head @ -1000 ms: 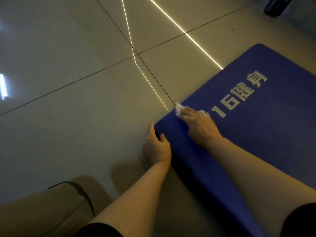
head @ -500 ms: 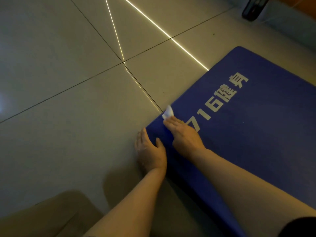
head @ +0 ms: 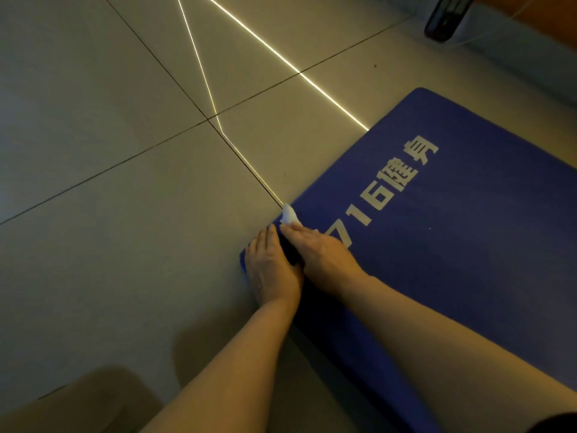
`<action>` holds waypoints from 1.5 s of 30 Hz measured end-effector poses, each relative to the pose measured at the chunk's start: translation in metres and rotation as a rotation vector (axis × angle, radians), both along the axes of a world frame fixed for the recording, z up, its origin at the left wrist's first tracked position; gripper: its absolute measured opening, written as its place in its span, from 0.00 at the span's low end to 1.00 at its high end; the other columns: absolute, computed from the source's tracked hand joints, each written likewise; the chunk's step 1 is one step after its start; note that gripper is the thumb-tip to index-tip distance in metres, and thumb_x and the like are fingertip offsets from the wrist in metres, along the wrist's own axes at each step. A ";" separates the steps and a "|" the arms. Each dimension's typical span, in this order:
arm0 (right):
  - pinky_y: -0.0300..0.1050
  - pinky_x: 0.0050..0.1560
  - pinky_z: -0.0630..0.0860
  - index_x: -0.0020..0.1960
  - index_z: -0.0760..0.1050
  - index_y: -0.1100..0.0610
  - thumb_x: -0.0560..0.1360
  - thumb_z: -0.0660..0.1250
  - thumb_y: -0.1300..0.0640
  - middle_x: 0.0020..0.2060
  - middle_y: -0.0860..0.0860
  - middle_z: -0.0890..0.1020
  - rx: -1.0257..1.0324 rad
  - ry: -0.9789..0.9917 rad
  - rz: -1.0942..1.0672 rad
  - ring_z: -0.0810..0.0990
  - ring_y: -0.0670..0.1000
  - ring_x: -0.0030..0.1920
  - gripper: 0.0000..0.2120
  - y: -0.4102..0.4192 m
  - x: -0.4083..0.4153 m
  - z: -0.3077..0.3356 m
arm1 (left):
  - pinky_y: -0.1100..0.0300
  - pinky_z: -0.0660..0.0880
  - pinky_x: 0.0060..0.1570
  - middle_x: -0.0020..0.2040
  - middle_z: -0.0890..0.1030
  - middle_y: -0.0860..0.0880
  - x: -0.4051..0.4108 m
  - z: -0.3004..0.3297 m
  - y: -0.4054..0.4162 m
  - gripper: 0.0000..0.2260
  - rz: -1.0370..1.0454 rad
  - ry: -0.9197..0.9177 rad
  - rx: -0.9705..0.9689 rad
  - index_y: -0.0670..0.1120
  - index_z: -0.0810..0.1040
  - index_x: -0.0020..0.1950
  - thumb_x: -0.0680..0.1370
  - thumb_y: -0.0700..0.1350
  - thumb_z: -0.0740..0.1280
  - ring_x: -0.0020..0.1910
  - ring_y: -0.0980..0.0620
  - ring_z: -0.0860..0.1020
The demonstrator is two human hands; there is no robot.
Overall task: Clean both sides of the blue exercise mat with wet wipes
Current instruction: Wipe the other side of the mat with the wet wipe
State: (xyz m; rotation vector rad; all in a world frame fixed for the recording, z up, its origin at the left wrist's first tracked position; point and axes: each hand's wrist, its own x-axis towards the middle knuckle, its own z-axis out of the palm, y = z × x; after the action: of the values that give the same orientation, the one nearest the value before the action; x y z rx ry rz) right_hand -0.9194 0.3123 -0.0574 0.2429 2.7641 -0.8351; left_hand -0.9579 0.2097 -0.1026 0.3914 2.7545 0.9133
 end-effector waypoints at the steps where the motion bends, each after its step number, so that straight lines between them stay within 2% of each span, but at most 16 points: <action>1: 0.49 0.68 0.65 0.75 0.54 0.49 0.78 0.59 0.60 0.73 0.50 0.62 -0.008 -0.008 0.028 0.66 0.52 0.70 0.28 -0.001 -0.001 0.000 | 0.51 0.57 0.74 0.75 0.65 0.45 -0.003 0.000 -0.001 0.32 -0.006 0.008 -0.017 0.45 0.61 0.77 0.75 0.48 0.69 0.75 0.50 0.61; 5: 0.49 0.66 0.68 0.77 0.49 0.48 0.76 0.59 0.65 0.73 0.51 0.62 0.121 -0.002 -0.040 0.67 0.53 0.70 0.35 0.031 0.001 0.000 | 0.46 0.50 0.74 0.77 0.59 0.46 -0.014 0.009 -0.002 0.46 -0.047 -0.095 -0.175 0.47 0.52 0.79 0.70 0.63 0.71 0.77 0.48 0.56; 8: 0.49 0.64 0.69 0.77 0.48 0.48 0.75 0.59 0.67 0.73 0.52 0.62 0.163 -0.001 -0.193 0.69 0.55 0.68 0.36 0.035 0.003 0.000 | 0.41 0.49 0.74 0.76 0.60 0.44 -0.024 0.016 -0.002 0.51 -0.089 -0.179 -0.301 0.46 0.49 0.79 0.67 0.69 0.69 0.75 0.43 0.59; 11: 0.50 0.68 0.64 0.76 0.52 0.48 0.77 0.60 0.65 0.71 0.52 0.65 0.025 -0.006 -0.106 0.65 0.56 0.70 0.32 0.002 0.001 0.001 | 0.48 0.57 0.71 0.71 0.66 0.42 -0.017 0.021 -0.014 0.41 -0.078 -0.108 -0.350 0.47 0.58 0.76 0.70 0.62 0.70 0.69 0.42 0.65; 14: 0.49 0.70 0.60 0.75 0.56 0.51 0.79 0.60 0.60 0.74 0.50 0.62 -0.021 0.050 0.077 0.61 0.50 0.73 0.27 -0.025 -0.002 -0.003 | 0.54 0.59 0.67 0.68 0.68 0.44 0.004 0.024 -0.030 0.28 -0.064 0.045 -0.388 0.50 0.61 0.74 0.76 0.52 0.65 0.66 0.46 0.66; 17: 0.48 0.71 0.60 0.77 0.51 0.50 0.78 0.60 0.59 0.75 0.49 0.58 0.051 0.016 0.131 0.58 0.49 0.74 0.30 -0.004 -0.003 -0.005 | 0.52 0.59 0.67 0.66 0.68 0.44 0.003 0.024 -0.028 0.34 -0.059 0.012 -0.384 0.49 0.62 0.73 0.72 0.58 0.70 0.64 0.45 0.67; 19: 0.49 0.70 0.65 0.77 0.46 0.49 0.76 0.61 0.65 0.75 0.50 0.59 0.065 0.034 0.018 0.61 0.52 0.73 0.37 0.013 -0.001 -0.007 | 0.51 0.58 0.69 0.66 0.68 0.44 -0.004 0.024 -0.022 0.39 -0.057 -0.041 -0.380 0.47 0.63 0.73 0.68 0.64 0.71 0.66 0.44 0.66; 21: 0.49 0.67 0.68 0.77 0.43 0.48 0.74 0.61 0.68 0.73 0.51 0.63 0.043 0.043 -0.103 0.65 0.53 0.71 0.40 0.012 0.000 -0.007 | 0.49 0.57 0.71 0.67 0.67 0.44 -0.007 0.021 -0.017 0.40 -0.069 -0.076 -0.402 0.46 0.62 0.73 0.69 0.64 0.71 0.67 0.43 0.66; 25: 0.47 0.68 0.68 0.76 0.54 0.50 0.78 0.62 0.59 0.72 0.51 0.66 0.001 0.124 0.039 0.67 0.50 0.70 0.30 -0.024 -0.001 -0.015 | 0.47 0.58 0.71 0.70 0.68 0.44 -0.007 0.013 -0.018 0.25 -0.071 -0.041 -0.354 0.48 0.62 0.74 0.78 0.49 0.64 0.68 0.45 0.66; 28: 0.48 0.67 0.69 0.75 0.57 0.51 0.77 0.63 0.58 0.72 0.50 0.66 0.059 0.128 0.134 0.67 0.49 0.69 0.28 -0.011 -0.006 -0.018 | 0.45 0.51 0.75 0.74 0.64 0.46 -0.007 0.009 -0.022 0.32 -0.086 -0.071 -0.235 0.47 0.59 0.76 0.76 0.50 0.69 0.73 0.48 0.61; 30: 0.47 0.62 0.73 0.72 0.61 0.51 0.76 0.64 0.60 0.67 0.51 0.71 0.122 0.179 0.025 0.72 0.51 0.65 0.26 0.012 -0.009 -0.017 | 0.46 0.47 0.76 0.75 0.60 0.47 -0.004 0.011 -0.022 0.40 -0.107 -0.079 -0.164 0.46 0.57 0.77 0.72 0.55 0.73 0.75 0.49 0.58; 34: 0.50 0.65 0.69 0.71 0.65 0.52 0.74 0.66 0.62 0.69 0.54 0.70 0.261 0.154 -0.268 0.68 0.54 0.69 0.27 0.037 -0.005 -0.018 | 0.47 0.59 0.73 0.77 0.58 0.48 0.003 0.014 -0.019 0.42 -0.105 -0.050 -0.081 0.46 0.54 0.78 0.72 0.55 0.73 0.75 0.50 0.57; 37: 0.46 0.67 0.68 0.71 0.65 0.51 0.73 0.64 0.66 0.68 0.51 0.71 0.147 0.186 -0.267 0.68 0.51 0.69 0.29 0.015 -0.001 -0.021 | 0.49 0.62 0.73 0.77 0.58 0.48 0.004 0.012 -0.016 0.40 -0.132 -0.075 -0.045 0.47 0.54 0.78 0.74 0.51 0.73 0.76 0.50 0.57; 39: 0.47 0.68 0.65 0.72 0.64 0.51 0.75 0.63 0.64 0.69 0.50 0.70 0.101 0.203 -0.142 0.66 0.50 0.70 0.27 0.000 0.001 -0.021 | 0.50 0.64 0.72 0.77 0.59 0.48 0.003 0.011 -0.015 0.38 -0.140 -0.080 -0.039 0.47 0.55 0.78 0.74 0.48 0.72 0.76 0.50 0.58; 42: 0.49 0.70 0.61 0.74 0.61 0.52 0.77 0.61 0.60 0.72 0.50 0.65 0.244 0.184 0.032 0.60 0.51 0.73 0.26 0.010 -0.001 -0.016 | 0.54 0.60 0.74 0.78 0.56 0.48 0.003 0.012 -0.014 0.39 -0.142 -0.102 -0.054 0.47 0.53 0.79 0.75 0.48 0.72 0.77 0.50 0.55; 45: 0.49 0.63 0.65 0.71 0.64 0.54 0.75 0.65 0.57 0.70 0.53 0.63 0.512 0.137 -0.035 0.62 0.56 0.68 0.26 0.035 -0.009 -0.008 | 0.56 0.58 0.73 0.78 0.56 0.49 0.003 0.013 -0.014 0.40 -0.133 -0.111 -0.055 0.46 0.53 0.79 0.74 0.51 0.72 0.77 0.51 0.55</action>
State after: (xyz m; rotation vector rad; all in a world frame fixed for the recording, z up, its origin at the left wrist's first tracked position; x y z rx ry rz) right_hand -0.9281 0.3468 -0.0649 0.3341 3.0664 -0.1370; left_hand -0.9550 0.1960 -0.0892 0.4916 2.6120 0.8003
